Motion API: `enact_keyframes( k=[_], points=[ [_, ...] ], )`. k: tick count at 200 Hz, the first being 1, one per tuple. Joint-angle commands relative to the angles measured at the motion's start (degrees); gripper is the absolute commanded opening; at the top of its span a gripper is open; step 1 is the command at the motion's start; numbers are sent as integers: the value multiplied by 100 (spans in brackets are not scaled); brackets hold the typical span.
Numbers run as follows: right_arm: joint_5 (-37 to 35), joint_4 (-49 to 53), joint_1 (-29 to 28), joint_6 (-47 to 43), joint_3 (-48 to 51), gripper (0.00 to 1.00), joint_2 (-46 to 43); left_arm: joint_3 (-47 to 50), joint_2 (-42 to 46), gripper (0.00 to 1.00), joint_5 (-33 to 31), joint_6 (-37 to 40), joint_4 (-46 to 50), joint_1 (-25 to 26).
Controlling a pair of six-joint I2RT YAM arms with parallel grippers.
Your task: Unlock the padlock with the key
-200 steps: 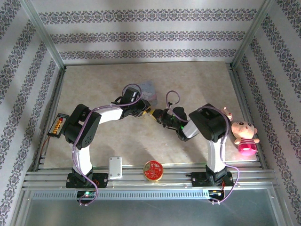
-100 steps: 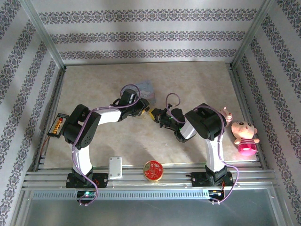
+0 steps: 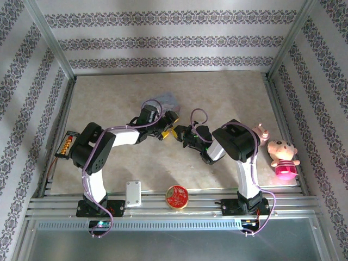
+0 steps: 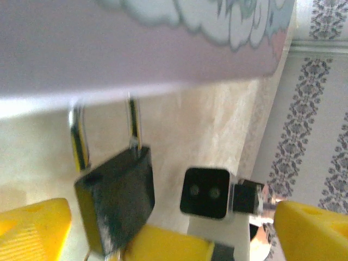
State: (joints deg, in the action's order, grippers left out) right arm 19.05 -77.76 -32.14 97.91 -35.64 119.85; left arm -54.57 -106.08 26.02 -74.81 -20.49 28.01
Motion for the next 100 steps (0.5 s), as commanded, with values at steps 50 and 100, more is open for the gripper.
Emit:
enact_keyframes(
  k=[50,100],
  points=[
    [-417,-178,-55,630,-137,0,196,-106,1487,99,-236,1430,2275,-127],
    [-567,-174,-99,1310,-613,0,613,-300,2450,99,-1746,2436,3058,-132]
  ],
)
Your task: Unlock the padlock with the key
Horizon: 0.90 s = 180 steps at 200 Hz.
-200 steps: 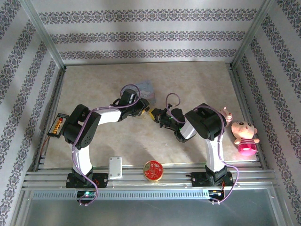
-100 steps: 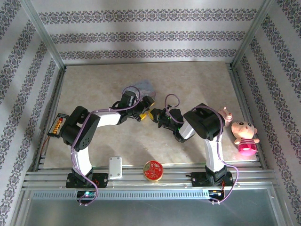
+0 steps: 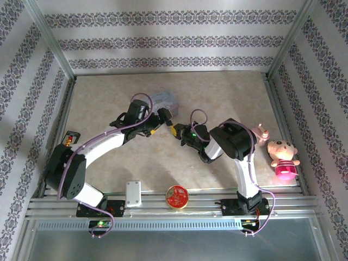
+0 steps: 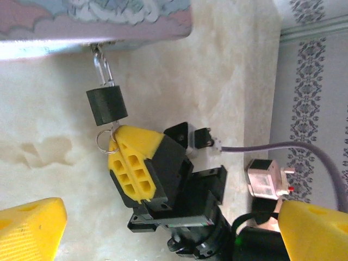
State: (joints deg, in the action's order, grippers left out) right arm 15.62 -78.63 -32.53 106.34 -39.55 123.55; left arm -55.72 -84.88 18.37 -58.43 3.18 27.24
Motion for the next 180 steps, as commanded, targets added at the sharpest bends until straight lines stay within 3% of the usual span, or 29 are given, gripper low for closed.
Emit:
enact_keyframes(
  k=[1,51,127,180],
  points=[
    [-229,-89,-60,466,-225,0,242,-193,335,99,-1014,816,696,-54],
    [-392,-82,-23,-182,67,0,-83,-533,389,99,-1949,1508,878,-122],
    [-288,-73,-57,-936,1190,0,-537,-1261,9,99,-2330,2187,1009,-181],
    [-407,336,-287,-1510,1581,22,-991,-1250,-54,99,-2279,2143,930,-181]
  ],
)
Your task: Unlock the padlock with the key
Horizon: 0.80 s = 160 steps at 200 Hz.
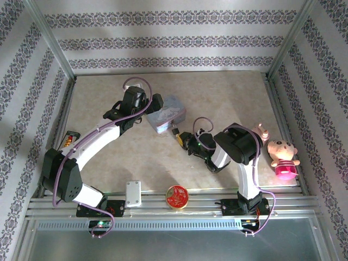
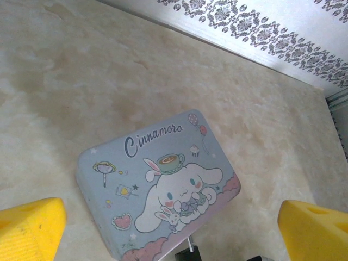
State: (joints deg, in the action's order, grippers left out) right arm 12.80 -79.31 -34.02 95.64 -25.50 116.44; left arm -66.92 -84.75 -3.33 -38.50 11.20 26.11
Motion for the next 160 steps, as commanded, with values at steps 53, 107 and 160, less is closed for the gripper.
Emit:
enact_keyframes(
  k=[53,107,160],
  points=[
    [-398,2938,-294,-1488,320,31,-2056,-182,-154,99,-238,191,266,-72],
    [-892,7761,-157,-4184,-1206,42,-4074,-573,-656,99,68,344,779,-292],
    [661,7389,578,-5038,-1748,38,-3160,-1018,-1497,99,-53,795,1355,-323]
  ],
)
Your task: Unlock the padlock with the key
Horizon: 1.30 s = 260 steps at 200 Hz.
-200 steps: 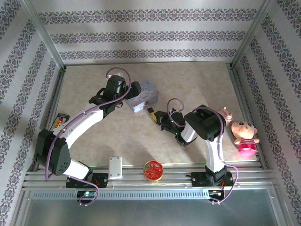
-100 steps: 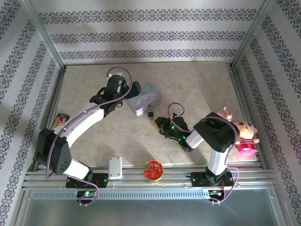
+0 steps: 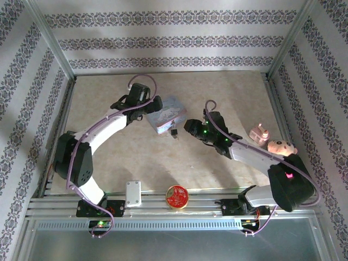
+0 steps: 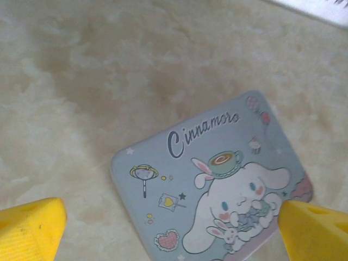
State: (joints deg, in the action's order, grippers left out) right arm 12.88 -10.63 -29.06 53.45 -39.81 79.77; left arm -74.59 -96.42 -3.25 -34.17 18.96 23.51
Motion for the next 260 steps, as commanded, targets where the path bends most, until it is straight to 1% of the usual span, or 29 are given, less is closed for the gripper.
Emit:
enact_keyframes(
  k=[1,21,46,78,98,144,203,260],
  points=[
    [666,524,88,-832,-325,38,532,-255,-345,99,-62,365,590,-64],
    [1041,311,180,-995,-629,36,1093,-291,-567,99,-72,422,656,-63],
    [1265,105,208,-1151,-964,35,1686,-354,-774,99,-145,498,765,-74],
    [1559,-261,242,-1172,-1232,32,2281,-372,-964,99,-174,507,870,-134],
    [1672,-342,276,-1170,-1369,32,2533,-364,-1058,99,-197,499,916,-174],
    [1795,-474,391,-1152,-1450,31,2821,-360,-1247,99,-240,476,976,-192],
    [1970,-736,375,-1162,-1658,31,3130,-399,-1340,99,-248,464,1048,-224],
    [1928,-800,366,-1118,-1696,32,3324,-381,-1335,99,-252,438,1047,-237]
  ],
)
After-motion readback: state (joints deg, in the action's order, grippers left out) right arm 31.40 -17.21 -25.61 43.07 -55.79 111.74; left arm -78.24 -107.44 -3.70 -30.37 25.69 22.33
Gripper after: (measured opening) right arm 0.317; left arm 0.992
